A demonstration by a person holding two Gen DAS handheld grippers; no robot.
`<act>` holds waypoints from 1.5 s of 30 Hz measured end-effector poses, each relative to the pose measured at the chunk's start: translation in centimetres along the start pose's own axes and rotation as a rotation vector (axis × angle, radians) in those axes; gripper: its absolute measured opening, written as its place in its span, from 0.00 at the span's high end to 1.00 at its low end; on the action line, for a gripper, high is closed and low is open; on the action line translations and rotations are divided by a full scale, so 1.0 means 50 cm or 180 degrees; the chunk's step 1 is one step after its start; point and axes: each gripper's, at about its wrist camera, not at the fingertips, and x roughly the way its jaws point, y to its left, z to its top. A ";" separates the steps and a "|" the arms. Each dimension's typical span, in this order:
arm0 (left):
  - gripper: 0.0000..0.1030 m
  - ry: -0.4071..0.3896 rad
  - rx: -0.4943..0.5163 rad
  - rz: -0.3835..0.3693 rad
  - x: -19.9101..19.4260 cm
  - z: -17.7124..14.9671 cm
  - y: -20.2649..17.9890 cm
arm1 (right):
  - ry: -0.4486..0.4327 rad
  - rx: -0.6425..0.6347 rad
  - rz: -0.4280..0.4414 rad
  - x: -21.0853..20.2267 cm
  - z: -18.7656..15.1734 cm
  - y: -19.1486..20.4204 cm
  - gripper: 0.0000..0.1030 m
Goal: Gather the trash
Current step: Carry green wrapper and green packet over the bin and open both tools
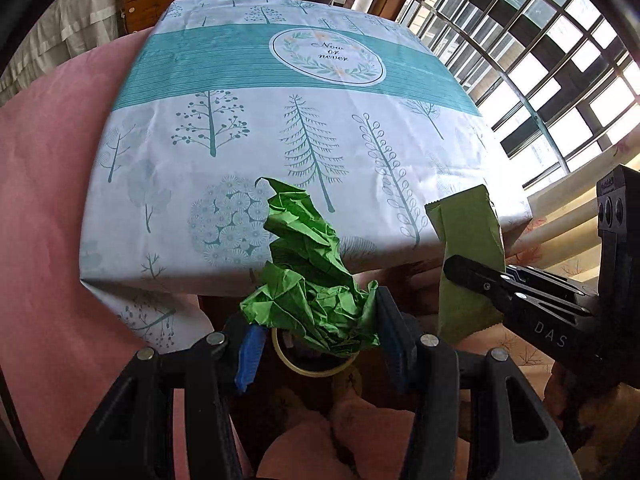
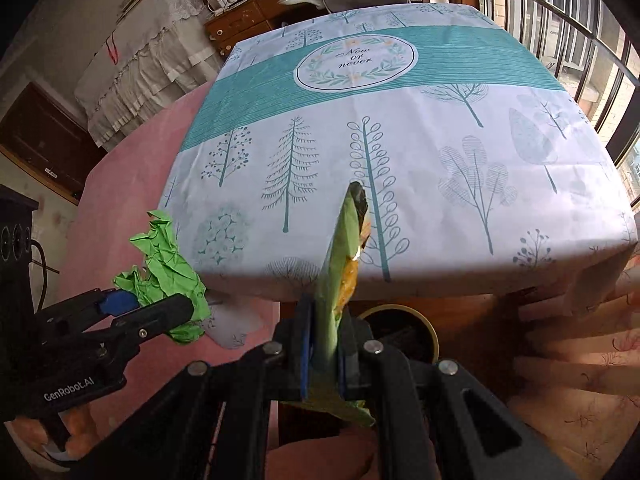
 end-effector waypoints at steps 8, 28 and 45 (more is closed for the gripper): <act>0.52 0.0277 -0.0043 0.0013 0.113 -0.104 -0.026 | 0.0315 0.0116 -0.0087 0.080 -0.093 -0.072 0.91; 0.51 0.0436 -0.0384 0.0110 0.517 -0.267 -0.022 | 0.0780 0.0161 -0.0037 0.466 -0.278 -0.253 0.90; 0.02 0.0341 -0.0590 0.0000 0.639 -0.309 0.039 | 0.0827 0.0327 -0.0097 0.594 -0.317 -0.329 0.51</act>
